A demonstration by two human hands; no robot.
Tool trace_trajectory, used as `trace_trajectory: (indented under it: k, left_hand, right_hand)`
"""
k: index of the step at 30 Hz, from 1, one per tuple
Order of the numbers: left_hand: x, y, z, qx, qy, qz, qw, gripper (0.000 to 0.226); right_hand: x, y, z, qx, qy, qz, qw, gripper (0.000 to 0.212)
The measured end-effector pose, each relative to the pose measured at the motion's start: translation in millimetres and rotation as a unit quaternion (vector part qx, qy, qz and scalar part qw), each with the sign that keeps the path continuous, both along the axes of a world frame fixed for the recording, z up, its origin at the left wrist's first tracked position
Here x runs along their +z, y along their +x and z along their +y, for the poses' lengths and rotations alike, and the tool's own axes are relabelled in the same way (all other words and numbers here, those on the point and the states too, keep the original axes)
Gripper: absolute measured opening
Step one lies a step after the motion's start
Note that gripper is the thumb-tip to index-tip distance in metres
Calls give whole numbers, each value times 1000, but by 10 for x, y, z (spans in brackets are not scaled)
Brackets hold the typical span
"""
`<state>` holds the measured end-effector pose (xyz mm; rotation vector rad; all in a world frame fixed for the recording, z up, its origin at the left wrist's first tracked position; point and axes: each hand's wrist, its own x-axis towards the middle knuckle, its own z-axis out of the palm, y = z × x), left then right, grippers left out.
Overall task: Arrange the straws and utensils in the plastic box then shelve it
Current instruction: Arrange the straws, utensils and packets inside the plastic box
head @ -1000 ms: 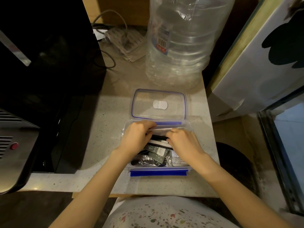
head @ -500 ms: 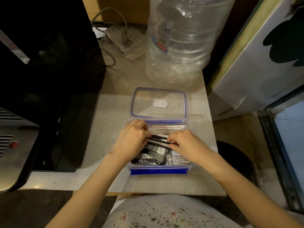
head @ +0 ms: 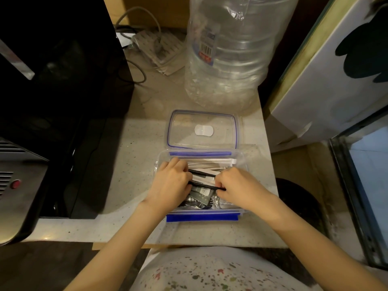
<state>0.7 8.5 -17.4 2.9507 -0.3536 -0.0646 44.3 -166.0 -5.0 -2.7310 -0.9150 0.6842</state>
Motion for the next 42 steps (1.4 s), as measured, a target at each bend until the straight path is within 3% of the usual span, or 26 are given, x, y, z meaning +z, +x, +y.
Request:
trace_trajectory:
  k: [3,7,17,23,31,42]
  left_hand:
    - [-28,-23,-10,-2,1,14,1000,8]
    - [-60,-3,-7,-9,23,54,998,20]
    - [-1,-20,0,-6,10,77,997,22]
    - [15,-32,20,-9,-17,101,995,21]
    - [25,-41,6,8,-8,99,995,22]
    - [-11,-41,-22,36,-8,73,997,35]
  right_hand:
    - [15,-20,-11,1,4,4,1000,16]
    - [-8,-15,-15,-20,28,16,999,24]
    - [-40,14,62,16,47,-81,995,20]
    - [-79,24,46,36,4,-112,993,25]
    - [-17,83,43,-2,43,-117,992,24]
    - [-67,125,109,36,-19,-100,994,24]
